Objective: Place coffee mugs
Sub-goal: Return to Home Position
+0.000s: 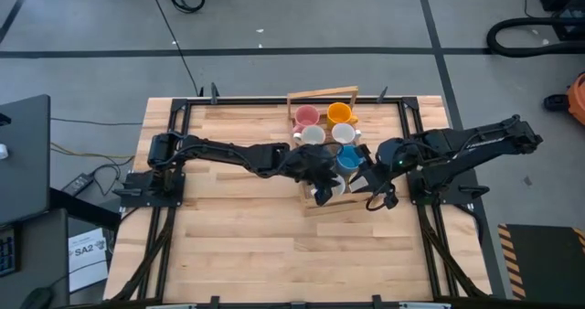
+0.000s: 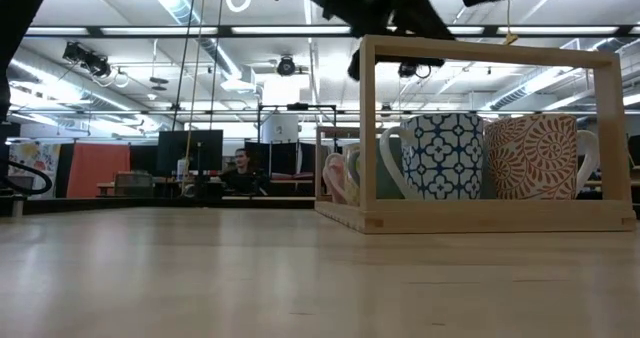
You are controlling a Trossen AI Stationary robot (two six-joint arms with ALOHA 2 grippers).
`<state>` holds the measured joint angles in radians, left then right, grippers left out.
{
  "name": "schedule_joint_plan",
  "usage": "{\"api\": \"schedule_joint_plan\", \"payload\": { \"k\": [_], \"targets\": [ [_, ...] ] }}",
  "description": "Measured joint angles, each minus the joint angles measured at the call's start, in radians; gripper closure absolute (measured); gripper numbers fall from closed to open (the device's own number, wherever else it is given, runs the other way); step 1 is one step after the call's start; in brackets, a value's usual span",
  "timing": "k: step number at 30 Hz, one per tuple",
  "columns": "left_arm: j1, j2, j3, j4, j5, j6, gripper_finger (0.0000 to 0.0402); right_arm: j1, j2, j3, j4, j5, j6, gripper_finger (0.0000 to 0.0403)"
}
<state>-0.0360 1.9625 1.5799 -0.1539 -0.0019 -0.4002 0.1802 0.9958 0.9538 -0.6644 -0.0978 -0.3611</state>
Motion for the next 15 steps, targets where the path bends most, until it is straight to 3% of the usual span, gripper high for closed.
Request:
{"api": "schedule_joint_plan", "payload": {
  "k": [6, 15],
  "targets": [
    [0.000, -0.003, 0.000, 0.143, -0.061, 0.089, 0.0268, 0.000, 0.000, 0.000, 0.167, 0.000, 0.000, 0.0280],
    [0.000, -0.096, -0.001, 0.113, -0.080, 0.227, 0.0292, 0.000, -0.025, 0.000, 0.371, 0.002, 0.000, 0.0280]
  ]
}}
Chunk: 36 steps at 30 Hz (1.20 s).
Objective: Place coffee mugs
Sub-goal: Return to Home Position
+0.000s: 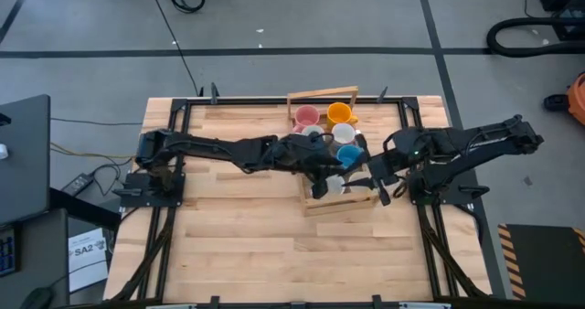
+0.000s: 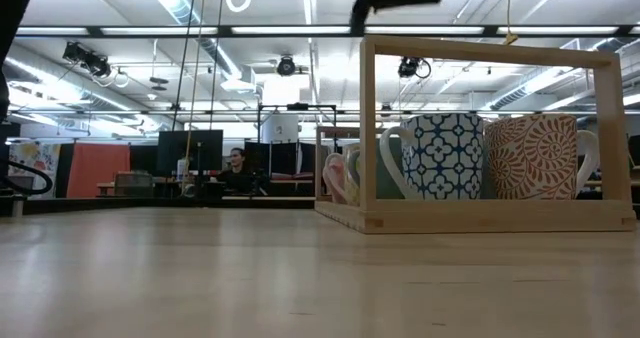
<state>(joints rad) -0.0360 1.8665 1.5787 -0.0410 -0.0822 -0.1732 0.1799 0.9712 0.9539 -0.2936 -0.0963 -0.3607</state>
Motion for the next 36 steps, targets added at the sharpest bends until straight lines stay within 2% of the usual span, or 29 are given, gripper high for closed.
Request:
{"api": "schedule_joint_plan", "payload": {
  "k": [7, 17, 24, 30, 33, 36],
  "targets": [
    [0.000, -0.150, 0.000, -0.131, -0.003, 0.075, 0.0299, 0.000, -0.080, 0.000, 0.038, 0.061, 0.000, 0.0280],
    [0.000, -0.402, 0.001, -0.388, -0.023, 0.167, 0.0299, 0.000, -0.262, 0.000, 0.030, 0.150, 0.000, 0.0280],
    [-0.029, -0.578, 0.002, -0.590, -0.143, 0.185, 0.0299, 0.000, -0.377, 0.000, 0.022, 0.159, 0.000, 0.0280],
    [-0.123, -0.660, 0.000, -0.731, -0.286, 0.160, 0.0299, 0.000, -0.458, 0.000, -0.017, 0.159, 0.000, 0.0280],
    [-0.176, -0.695, -0.027, -0.737, -0.347, 0.159, 0.0299, 0.000, -0.493, 0.000, -0.045, 0.159, 0.003, 0.0280],
    [-0.218, -0.756, -0.110, -0.708, -0.366, 0.148, 0.0299, 0.000, -0.527, 0.000, -0.071, 0.159, 0.007, 0.0280]
  ]
}}
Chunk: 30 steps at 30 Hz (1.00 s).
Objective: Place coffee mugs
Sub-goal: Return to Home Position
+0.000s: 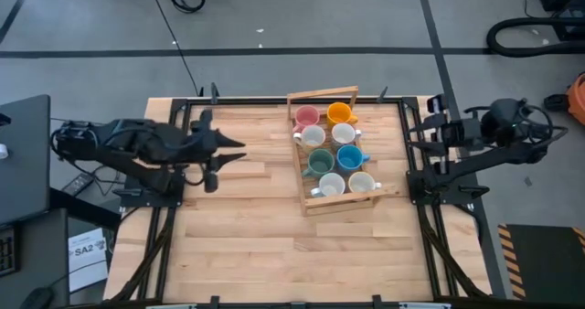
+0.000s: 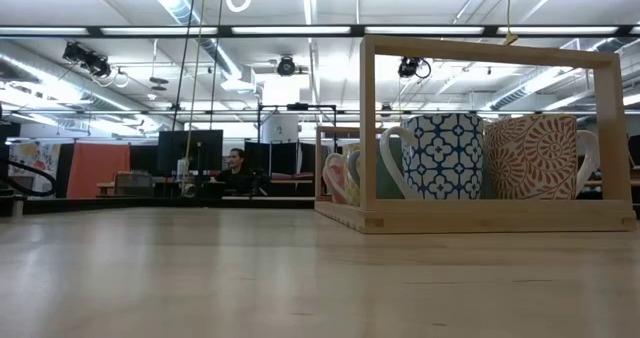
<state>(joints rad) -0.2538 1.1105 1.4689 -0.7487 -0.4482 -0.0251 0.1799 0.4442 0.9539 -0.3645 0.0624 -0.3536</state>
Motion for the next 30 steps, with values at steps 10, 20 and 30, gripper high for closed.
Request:
{"api": "schedule_joint_plan", "payload": {
  "k": [10, 20, 30],
  "targets": [
    [-0.030, -0.323, -0.477, 0.343, -0.021, -0.019, 0.0299, 0.000, -0.062, 0.000, -0.144, -0.002, 0.170, 0.0280],
    [-0.030, -0.633, -0.812, 0.525, -0.030, -0.017, 0.0299, 0.000, -0.084, -0.083, -0.165, -0.003, 0.254, 0.0280],
    [-0.030, -0.821, -0.987, 0.577, -0.030, -0.016, 0.0299, 0.000, -0.179, -0.296, 0.048, -0.003, 0.312, 0.0280]
  ]
}}
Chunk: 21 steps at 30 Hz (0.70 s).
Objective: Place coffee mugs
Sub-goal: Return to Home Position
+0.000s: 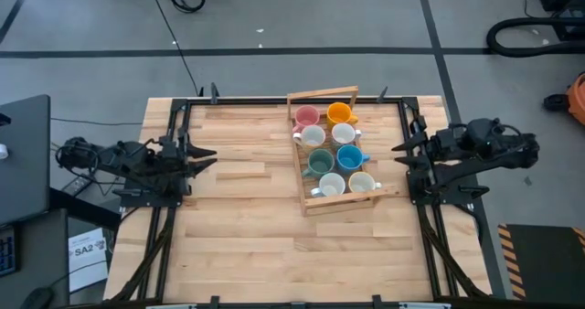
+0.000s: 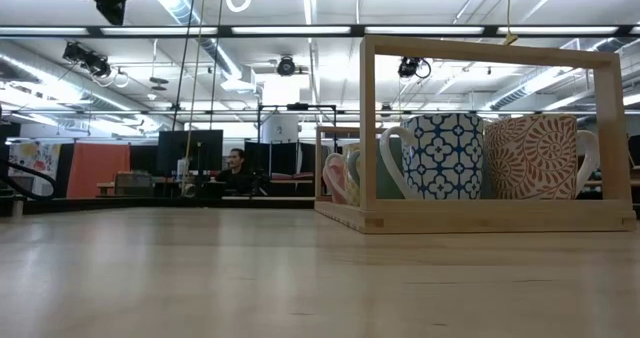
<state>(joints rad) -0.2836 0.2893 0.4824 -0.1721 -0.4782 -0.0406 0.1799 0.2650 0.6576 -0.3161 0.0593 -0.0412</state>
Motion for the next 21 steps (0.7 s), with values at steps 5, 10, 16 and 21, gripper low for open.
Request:
{"api": "schedule_joint_plan", "payload": {
  "k": [5, 10, 16, 21],
  "targets": [
    [0.001, -0.062, -0.087, 0.065, 0.000, 0.000, 0.0299, 0.000, -0.082, -0.101, 0.061, 0.000, 0.045, 0.0280],
    [0.001, -0.110, -0.166, 0.128, -0.016, 0.001, 0.0299, 0.000, -0.158, -0.183, 0.127, 0.000, 0.069, 0.0280],
    [0.001, -0.129, -0.267, 0.266, -0.066, 0.051, 0.0299, 0.000, -0.222, -0.282, 0.250, 0.034, 0.084, 0.0280],
    [0.012, -0.129, -0.349, 0.405, -0.083, 0.106, 0.0299, 0.000, -0.251, -0.359, 0.304, 0.086, 0.100, 0.0280]
  ]
}}
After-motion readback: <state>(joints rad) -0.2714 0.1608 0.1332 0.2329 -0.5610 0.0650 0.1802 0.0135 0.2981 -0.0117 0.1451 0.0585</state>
